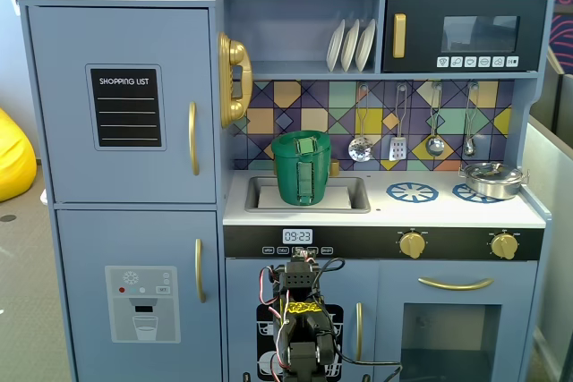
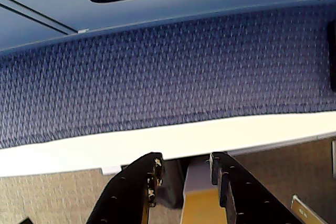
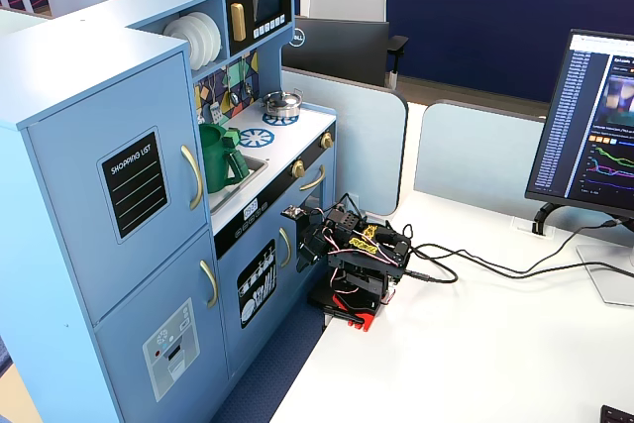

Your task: Pick up the lid from the counter and put it on the green recipient

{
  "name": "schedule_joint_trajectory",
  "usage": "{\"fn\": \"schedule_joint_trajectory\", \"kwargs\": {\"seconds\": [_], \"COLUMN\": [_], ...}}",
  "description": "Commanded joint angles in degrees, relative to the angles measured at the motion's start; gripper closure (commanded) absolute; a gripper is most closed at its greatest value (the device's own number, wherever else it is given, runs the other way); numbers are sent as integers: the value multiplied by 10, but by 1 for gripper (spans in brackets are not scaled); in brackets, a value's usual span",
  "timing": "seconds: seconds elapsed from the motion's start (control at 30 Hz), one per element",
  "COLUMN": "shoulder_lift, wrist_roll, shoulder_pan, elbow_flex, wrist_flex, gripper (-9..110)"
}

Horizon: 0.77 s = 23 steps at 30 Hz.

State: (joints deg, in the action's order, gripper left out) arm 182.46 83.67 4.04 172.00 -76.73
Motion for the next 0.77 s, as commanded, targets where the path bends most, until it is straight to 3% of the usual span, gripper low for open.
{"fn": "schedule_joint_trajectory", "kwargs": {"seconds": [0.0,0.73], "shoulder_lift": [-4,-4], "wrist_roll": [9,29], "shoulder_pan": [2,-7], "elbow_flex": [-3,-3], "wrist_flex": [-106,-110], "gripper": [99,99]}}
